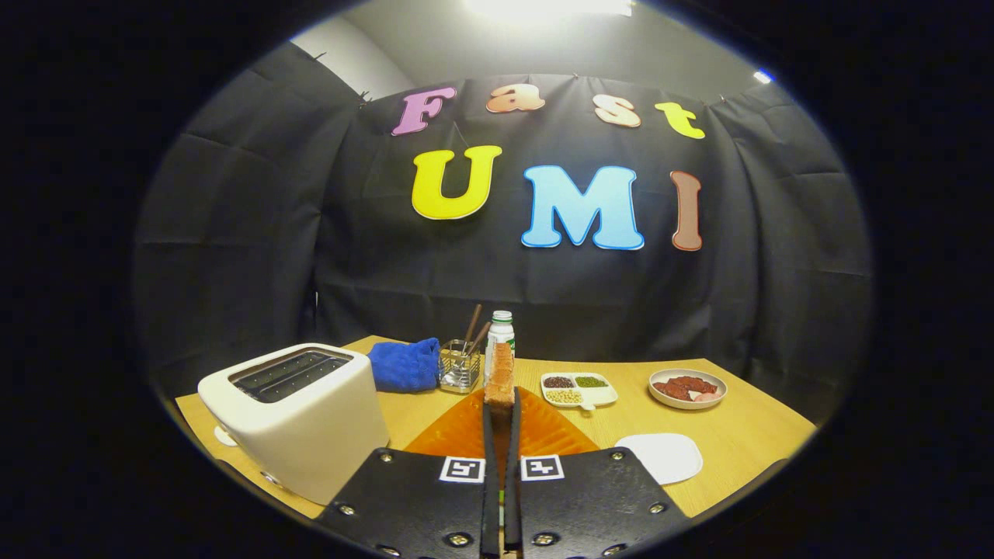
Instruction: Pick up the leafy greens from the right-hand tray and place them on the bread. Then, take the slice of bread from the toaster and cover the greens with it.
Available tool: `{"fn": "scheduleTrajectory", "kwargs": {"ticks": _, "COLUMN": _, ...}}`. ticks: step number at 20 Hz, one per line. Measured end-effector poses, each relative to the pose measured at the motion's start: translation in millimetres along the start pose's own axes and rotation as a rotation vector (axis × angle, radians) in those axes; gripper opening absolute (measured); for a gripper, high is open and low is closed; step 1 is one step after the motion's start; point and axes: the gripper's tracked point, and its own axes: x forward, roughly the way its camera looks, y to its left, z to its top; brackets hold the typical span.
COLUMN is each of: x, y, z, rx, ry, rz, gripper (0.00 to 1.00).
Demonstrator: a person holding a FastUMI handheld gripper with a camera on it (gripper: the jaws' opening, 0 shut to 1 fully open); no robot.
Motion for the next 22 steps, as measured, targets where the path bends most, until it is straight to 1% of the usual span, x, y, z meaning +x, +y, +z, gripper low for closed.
{"fn": "scheduleTrajectory", "kwargs": {"ticks": 4, "x": 2.7, "y": -1.6, "z": -10.9, "rx": 0.064, "ry": 0.001, "rz": 0.045, "gripper": 0.03}}
{"fn": "scheduleTrajectory", "kwargs": {"ticks": 7, "x": 4.7, "y": -1.9, "z": -18.2, "rx": 0.084, "ry": 0.004, "rz": 0.071, "gripper": 0.03}}
{"fn": "scheduleTrajectory", "kwargs": {"ticks": 11, "x": 10.9, "y": 4.1, "z": -27.3, "rx": 0.105, "ry": 0.017, "rz": 0.099, "gripper": 0.03}}
{"fn": "scheduleTrajectory", "kwargs": {"ticks": 15, "x": 17.1, "y": 14.8, "z": -37.7, "rx": 0.16, "ry": 0.048, "rz": 0.147, "gripper": 0.03}}
{"fn": "scheduleTrajectory", "kwargs": {"ticks": 19, "x": 25.7, "y": 15.7, "z": -47.1, "rx": 0.15, "ry": 0.064, "rz": 0.165, "gripper": 0.03}}
{"fn": "scheduleTrajectory", "kwargs": {"ticks": 22, "x": 31.5, "y": 10.4, "z": -60.6, "rx": 0.166, "ry": 0.096, "rz": 0.163, "gripper": 0.03}}
